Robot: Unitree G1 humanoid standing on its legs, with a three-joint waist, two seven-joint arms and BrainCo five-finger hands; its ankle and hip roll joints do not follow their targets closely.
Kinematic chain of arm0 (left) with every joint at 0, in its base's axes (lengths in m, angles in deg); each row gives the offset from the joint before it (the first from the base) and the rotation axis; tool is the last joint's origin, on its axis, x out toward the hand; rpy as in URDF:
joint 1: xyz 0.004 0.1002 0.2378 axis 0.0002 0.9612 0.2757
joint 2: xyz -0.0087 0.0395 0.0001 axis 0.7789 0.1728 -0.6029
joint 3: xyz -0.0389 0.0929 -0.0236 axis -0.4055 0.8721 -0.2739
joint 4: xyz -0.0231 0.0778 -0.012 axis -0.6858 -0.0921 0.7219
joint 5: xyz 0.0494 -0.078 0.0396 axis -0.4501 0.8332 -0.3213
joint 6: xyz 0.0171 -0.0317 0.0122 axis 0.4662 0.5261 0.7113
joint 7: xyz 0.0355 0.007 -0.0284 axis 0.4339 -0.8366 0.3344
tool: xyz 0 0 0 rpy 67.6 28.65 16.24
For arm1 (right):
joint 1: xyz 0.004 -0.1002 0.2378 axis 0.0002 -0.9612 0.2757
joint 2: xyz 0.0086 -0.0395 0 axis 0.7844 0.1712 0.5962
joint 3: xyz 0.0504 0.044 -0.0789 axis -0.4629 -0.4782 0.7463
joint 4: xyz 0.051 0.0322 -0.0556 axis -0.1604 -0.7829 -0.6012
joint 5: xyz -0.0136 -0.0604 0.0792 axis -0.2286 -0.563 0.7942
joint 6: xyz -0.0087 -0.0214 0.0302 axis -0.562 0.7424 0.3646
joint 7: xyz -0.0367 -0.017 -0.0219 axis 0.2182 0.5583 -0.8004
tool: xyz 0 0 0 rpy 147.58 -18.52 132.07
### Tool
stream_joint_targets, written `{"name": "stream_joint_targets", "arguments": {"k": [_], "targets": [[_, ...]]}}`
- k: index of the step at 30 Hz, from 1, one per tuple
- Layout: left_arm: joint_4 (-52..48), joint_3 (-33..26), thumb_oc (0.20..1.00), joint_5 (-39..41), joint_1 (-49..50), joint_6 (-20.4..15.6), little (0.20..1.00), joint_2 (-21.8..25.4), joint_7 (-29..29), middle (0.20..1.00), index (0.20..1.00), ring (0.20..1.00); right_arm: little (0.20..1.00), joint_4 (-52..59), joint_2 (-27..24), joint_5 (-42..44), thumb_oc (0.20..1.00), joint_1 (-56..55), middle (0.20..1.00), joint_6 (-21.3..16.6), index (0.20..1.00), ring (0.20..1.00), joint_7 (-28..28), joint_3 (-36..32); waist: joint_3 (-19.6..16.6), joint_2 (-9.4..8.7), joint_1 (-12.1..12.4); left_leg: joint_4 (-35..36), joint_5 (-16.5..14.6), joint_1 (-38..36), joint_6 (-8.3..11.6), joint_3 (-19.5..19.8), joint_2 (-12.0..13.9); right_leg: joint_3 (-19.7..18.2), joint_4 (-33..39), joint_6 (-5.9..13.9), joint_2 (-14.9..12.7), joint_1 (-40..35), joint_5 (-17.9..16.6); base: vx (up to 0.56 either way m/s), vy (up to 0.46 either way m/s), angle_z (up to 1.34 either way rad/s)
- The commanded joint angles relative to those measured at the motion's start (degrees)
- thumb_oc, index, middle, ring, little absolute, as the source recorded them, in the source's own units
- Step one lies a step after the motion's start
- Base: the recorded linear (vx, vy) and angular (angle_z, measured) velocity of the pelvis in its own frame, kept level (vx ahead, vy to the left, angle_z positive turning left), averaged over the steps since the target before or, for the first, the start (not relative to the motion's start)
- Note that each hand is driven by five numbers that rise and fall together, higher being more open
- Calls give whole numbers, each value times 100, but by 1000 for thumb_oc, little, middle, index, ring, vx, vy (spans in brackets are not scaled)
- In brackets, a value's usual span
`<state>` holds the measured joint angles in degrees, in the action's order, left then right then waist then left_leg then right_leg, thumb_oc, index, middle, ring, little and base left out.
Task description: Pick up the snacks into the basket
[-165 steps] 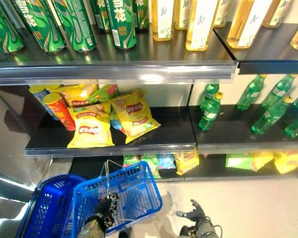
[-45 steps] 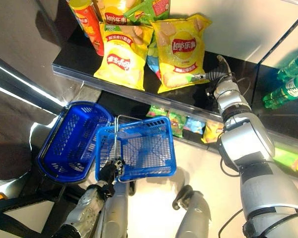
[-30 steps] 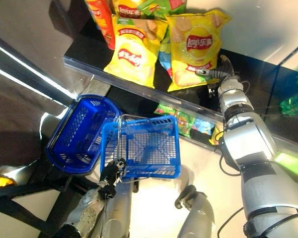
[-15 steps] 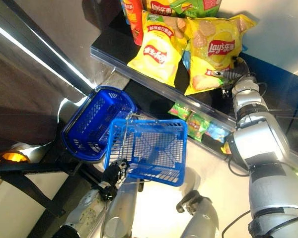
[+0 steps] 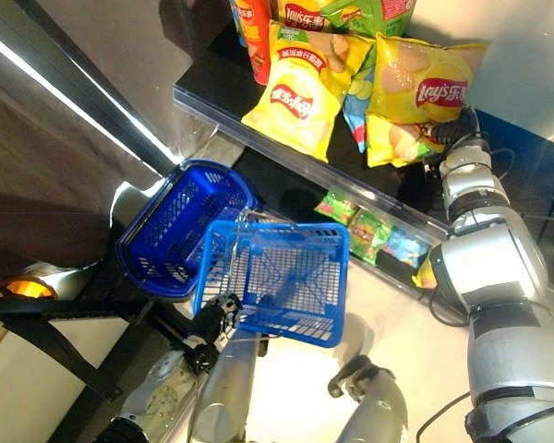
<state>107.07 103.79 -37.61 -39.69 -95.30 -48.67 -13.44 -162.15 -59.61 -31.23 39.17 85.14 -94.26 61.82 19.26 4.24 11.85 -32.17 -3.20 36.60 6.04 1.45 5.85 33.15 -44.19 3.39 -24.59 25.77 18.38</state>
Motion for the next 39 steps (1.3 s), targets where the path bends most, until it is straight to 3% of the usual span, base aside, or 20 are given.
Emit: {"name": "stream_joint_targets", "arguments": {"k": [1,9,14,20,22,24,30,39], "targets": [[-581,34,200,219,56,-313,200,175,-16,200,200,200,200,77,61,-185,200,428,200,-55,200,200,-116,90,-111,-26,133,-309,-590,-103,-420,-330,-48,-145,137,485,206,56,-636,22,38,-7],[-400,-56,200,300,-366,-541,200,11,326,200,200,200,200,1196,921,-258,200,-223,200,-361,200,200,-880,-206,-104,-206,-308,-206,-727,-642,-470,-633,65,-517,441,554,341,-193,-892,26,75,-23],[-481,-195,200,394,-566,-696,200,-71,636,200,200,200,200,3292,1238,-1038,200,-1300,200,-335,200,200,-1605,-686,-76,-290,-668,-175,-669,-801,-531,-853,126,-630,610,478,364,-274,-1090,-33,81,-34],[-659,-198,200,555,-610,-871,200,-216,789,200,200,200,200,5218,1604,-1648,200,-2762,200,-542,200,200,-2094,-1278,-45,-292,-812,-324,-768,-778,-560,-957,154,-660,556,484,290,-235,-1042,-14,41,-20],[-682,-188,200,542,-595,-888,200,-244,803,200,200,200,200,5442,1679,-1702,200,-2992,200,-583,200,200,-2104,-1348,-56,-294,-827,-329,-768,-772,-567,-967,150,-654,555,492,277,-237,-1051,-6,23,-7],[-800,-206,200,521,-574,-954,200,-308,836,200,200,200,200,6349,1669,-2363,200,-3664,200,-696,200,200,-2187,-1249,-58,-292,-878,-318,-751,-764,-571,-985,159,-652,559,498,262,-218,-1058,0,0,0],[-1343,-212,200,689,-393,-1038,200,-239,714,200,200,200,200,7222,1496,-3000,200,-4402,200,-849,200,200,-1884,-894,-68,-314,-906,-289,-714,-775,-588,-1022,171,-637,595,487,241,-242,-1069,0,0,0],[-2244,-250,200,995,-210,-995,200,-14,485,200,200,200,200,7079,1320,-3461,200,-4648,200,-796,200,200,-1324,-307,-96,-359,-896,-200,-631,-788,-550,-1000,168,-592,694,459,237,-298,-1112,-16,-8,0]]}}
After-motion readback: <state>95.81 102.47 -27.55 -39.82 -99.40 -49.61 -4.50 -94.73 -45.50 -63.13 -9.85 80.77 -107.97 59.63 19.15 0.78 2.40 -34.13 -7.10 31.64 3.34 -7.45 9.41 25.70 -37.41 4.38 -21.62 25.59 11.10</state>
